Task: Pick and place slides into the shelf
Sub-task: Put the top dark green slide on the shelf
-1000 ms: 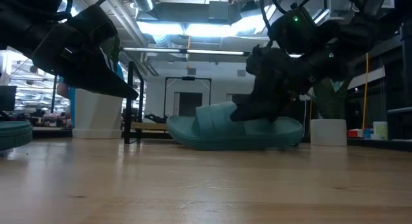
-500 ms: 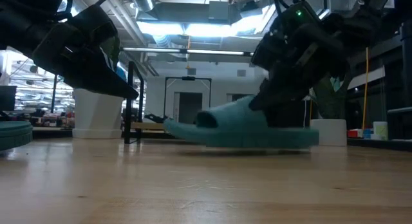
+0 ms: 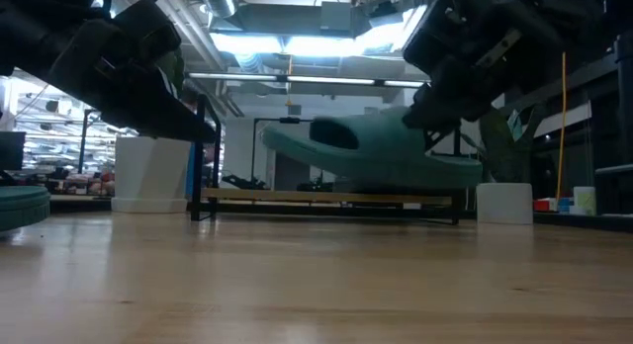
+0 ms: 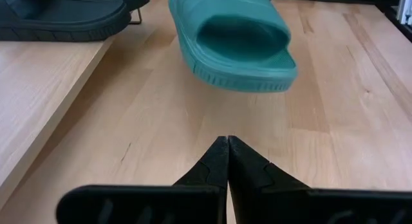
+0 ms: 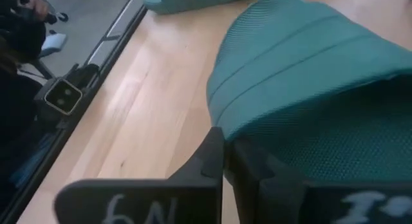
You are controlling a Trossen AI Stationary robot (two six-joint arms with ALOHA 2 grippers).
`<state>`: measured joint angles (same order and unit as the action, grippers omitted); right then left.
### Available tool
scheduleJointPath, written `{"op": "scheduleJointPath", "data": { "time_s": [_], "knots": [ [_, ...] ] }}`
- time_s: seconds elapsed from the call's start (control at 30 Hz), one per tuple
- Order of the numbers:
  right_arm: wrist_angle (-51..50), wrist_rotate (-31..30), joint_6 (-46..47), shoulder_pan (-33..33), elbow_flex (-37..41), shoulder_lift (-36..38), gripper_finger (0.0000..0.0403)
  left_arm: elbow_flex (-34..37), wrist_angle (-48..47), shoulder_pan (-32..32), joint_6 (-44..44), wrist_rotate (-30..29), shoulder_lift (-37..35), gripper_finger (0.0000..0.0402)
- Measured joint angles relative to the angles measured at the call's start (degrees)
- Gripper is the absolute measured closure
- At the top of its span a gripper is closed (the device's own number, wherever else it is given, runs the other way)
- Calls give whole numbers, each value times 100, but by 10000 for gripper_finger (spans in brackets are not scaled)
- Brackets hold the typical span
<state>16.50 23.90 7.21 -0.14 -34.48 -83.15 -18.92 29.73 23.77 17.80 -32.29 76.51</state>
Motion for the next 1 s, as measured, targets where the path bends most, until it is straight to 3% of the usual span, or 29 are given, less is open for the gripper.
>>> {"op": "scheduleJointPath", "data": {
  "time_s": [0.23, 0.63, 1.0],
  "knots": [
    [-243, 27, -23, 0, 0, -7, 391, 0, 444, -1, -76, 48, 0, 402],
    [-222, 129, -3, 0, 0, -7, 391, -3, 1514, -73, -1560, 185, 2, 401],
    [-79, 133, 324, -2, -2, -7, 391, -951, 575, -181, -3496, 160, 2, 399]
  ]
}}
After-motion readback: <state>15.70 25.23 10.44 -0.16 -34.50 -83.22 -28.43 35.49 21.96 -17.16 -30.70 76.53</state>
